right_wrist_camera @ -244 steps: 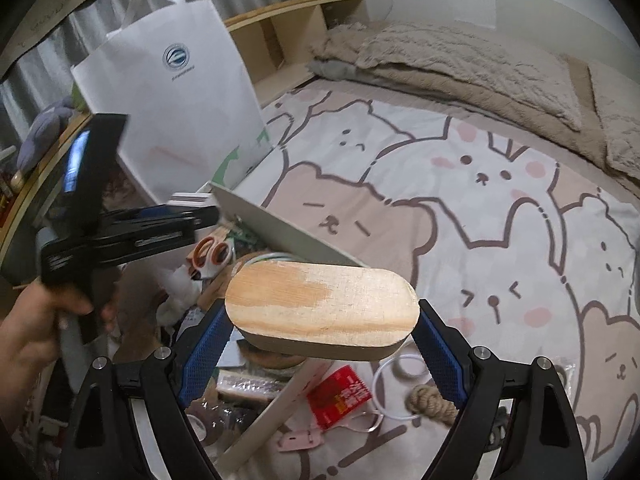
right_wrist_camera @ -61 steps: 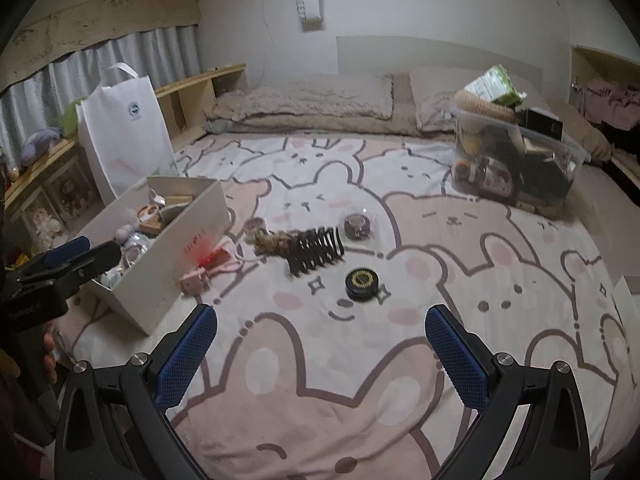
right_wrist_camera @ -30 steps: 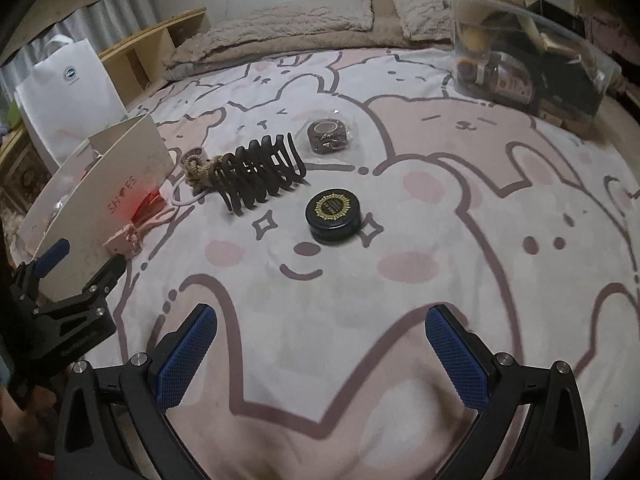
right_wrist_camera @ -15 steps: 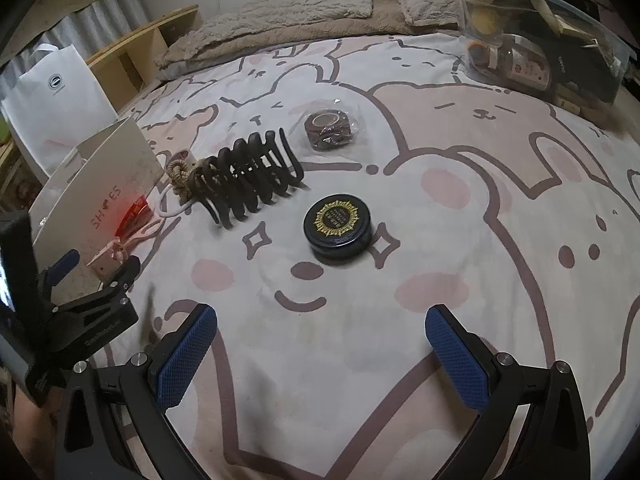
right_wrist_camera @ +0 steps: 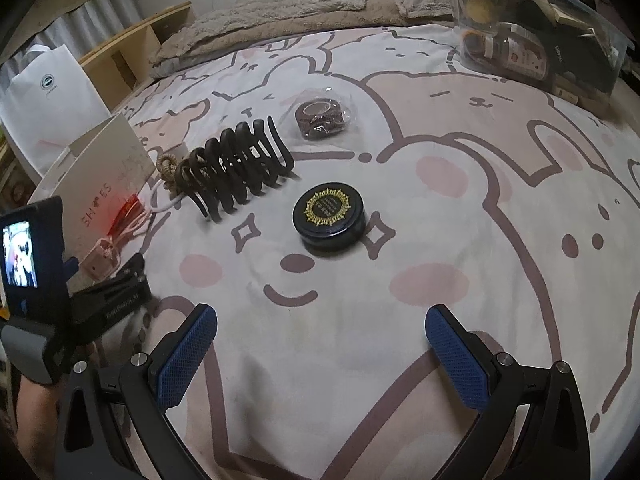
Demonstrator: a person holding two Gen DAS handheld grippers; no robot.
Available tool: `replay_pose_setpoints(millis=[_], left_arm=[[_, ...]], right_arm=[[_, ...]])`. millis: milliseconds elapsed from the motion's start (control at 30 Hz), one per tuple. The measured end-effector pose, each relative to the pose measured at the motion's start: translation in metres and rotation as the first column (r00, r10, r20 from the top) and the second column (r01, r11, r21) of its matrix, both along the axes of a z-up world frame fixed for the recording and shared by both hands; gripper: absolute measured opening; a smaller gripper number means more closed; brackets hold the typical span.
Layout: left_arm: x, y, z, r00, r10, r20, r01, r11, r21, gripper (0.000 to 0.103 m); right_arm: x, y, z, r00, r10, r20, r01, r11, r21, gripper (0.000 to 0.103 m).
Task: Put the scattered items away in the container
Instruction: 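Lower the left tool onto the pink clip while the right tool approaches the black tin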
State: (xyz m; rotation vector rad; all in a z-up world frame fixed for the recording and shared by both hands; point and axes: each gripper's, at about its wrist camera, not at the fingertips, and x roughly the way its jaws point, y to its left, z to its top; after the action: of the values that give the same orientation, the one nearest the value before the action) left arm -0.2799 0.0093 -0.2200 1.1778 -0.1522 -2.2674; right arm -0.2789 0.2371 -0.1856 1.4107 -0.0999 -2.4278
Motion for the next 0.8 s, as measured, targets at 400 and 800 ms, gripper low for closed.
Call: replay_pose_setpoints(millis=[400,800], left_arm=[[-0.003,-0.005,-0.005,0.998,0.066,-0.010,-0.065,0.996,0.062,0.103],[0.001,-0.017,0.001,0.979,-0.122,-0.165,0.184,0.879,0.440,0.101]], right_arm=[[0.005,-0.006,-0.004,1.000,0.010,0.020,-0.010,1.000,-0.011,0.103],[0.003,0.000,-0.004,0.999,-0.045,-0.008,0.045,0.999,0.011,0.103]])
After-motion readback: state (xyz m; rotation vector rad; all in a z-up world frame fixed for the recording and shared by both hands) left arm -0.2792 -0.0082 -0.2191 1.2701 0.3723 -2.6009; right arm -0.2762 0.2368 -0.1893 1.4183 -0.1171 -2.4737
